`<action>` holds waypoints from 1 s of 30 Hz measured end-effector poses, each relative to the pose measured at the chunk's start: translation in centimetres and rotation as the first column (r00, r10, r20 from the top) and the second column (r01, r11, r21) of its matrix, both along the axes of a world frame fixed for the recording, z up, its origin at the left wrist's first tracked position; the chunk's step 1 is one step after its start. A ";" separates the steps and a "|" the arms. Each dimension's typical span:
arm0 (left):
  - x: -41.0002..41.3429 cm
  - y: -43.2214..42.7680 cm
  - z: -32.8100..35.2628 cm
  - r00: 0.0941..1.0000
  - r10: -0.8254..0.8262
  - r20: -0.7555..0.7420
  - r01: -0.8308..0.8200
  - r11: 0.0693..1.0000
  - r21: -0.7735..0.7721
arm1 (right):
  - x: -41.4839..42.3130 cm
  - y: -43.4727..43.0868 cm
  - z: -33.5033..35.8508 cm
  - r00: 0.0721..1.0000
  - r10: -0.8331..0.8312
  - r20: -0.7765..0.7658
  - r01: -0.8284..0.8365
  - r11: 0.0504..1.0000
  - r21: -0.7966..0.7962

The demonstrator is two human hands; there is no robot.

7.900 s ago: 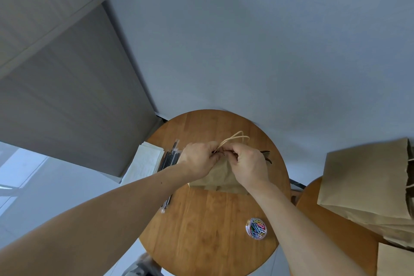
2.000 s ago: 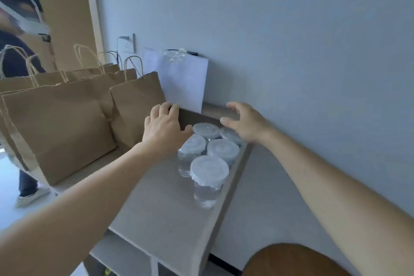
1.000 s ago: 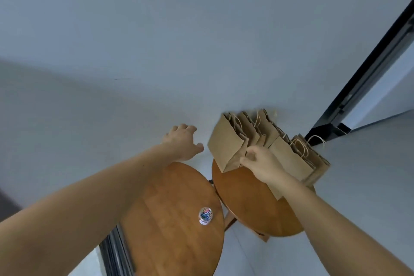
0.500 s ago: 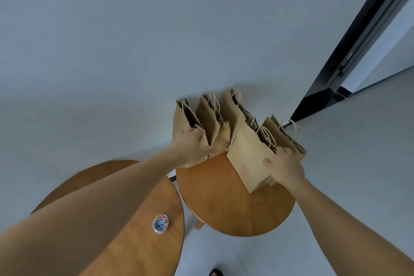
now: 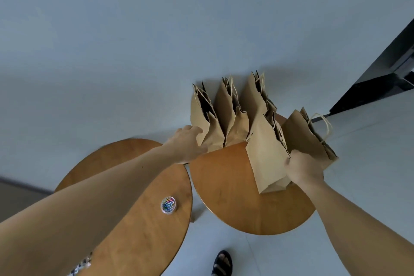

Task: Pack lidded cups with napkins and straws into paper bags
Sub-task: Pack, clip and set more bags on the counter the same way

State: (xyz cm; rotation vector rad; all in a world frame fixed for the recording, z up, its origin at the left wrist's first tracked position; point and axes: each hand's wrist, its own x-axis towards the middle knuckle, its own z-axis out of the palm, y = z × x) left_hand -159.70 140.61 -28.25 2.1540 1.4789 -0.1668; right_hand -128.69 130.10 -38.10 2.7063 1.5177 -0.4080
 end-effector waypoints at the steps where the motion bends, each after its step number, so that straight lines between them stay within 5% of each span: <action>1: -0.3 0.0 0.1 1.000 0.005 0.005 -0.005 1.000 0.005 | -0.6 0.0 0.3 1.000 0.029 0.003 -0.029 0.999 0.017; 15: -17.2 -4.2 2.4 0.982 0.127 0.139 -0.133 0.990 0.037 | -21.2 1.6 10.3 0.901 0.336 0.273 -0.374 0.922 0.101; 30: -38.0 -7.3 0.2 0.865 0.480 0.145 -0.483 0.875 -0.013 | -45.5 7.6 7.4 0.725 0.667 0.172 -0.688 0.698 0.200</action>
